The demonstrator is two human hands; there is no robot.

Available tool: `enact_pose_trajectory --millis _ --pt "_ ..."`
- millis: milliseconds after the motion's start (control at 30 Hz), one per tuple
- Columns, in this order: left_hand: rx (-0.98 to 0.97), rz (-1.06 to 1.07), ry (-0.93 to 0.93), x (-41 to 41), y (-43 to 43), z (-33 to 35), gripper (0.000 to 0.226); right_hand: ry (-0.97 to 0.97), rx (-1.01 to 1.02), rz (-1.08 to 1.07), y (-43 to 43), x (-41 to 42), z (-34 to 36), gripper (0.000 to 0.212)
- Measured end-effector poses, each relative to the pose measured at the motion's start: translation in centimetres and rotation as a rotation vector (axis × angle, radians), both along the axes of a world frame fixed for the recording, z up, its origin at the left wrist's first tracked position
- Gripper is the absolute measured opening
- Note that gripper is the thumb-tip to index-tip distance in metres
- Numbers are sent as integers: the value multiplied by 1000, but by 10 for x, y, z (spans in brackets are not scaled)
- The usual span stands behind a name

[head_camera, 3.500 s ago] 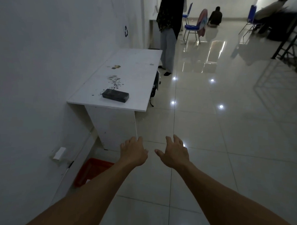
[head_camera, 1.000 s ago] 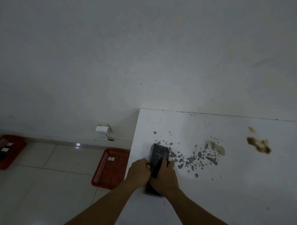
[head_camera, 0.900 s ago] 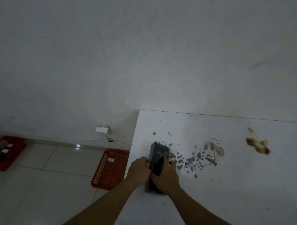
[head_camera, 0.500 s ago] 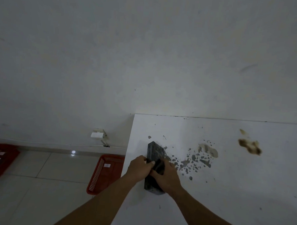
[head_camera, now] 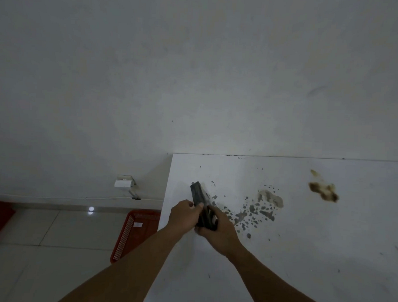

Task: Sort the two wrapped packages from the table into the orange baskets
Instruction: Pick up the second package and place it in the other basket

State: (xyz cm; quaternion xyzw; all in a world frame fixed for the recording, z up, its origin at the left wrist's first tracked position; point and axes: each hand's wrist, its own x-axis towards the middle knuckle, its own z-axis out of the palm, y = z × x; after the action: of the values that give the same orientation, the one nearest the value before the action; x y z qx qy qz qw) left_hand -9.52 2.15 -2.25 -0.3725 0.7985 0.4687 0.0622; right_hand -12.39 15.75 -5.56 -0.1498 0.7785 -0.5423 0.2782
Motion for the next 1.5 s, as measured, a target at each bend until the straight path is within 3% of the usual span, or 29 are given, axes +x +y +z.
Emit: enact_pose_trajectory --millis 233,433,633,767,867,1000,1133,1300,1500 --pt "159 -29 -42 5 1 -5 55 -441 -313 -301 10 -9 3 35" --pt "219 -90 -43 7 14 -2 40 -600 -415 -348 12 -2 -2 25" --pt "264 57 -40 6 -1 -5 72 -694 -471 -362 22 -12 3 39" --pt "284 130 8 5 -20 -4 79 -740 -487 -360 33 -22 3 46" --pt "422 212 72 3 -29 1 79 -771 -493 -360 40 -30 5 50" --pt "529 264 137 3 -35 4 66 -764 -488 -359 50 -42 10 56" --pt "555 165 170 11 -36 3 40 -691 -439 -354 52 -54 16 67" --pt "569 236 287 13 -30 4 32 -559 -419 -357 50 -58 19 51" --pt "536 295 356 12 -25 4 34 -541 -437 -426 46 -59 16 36"
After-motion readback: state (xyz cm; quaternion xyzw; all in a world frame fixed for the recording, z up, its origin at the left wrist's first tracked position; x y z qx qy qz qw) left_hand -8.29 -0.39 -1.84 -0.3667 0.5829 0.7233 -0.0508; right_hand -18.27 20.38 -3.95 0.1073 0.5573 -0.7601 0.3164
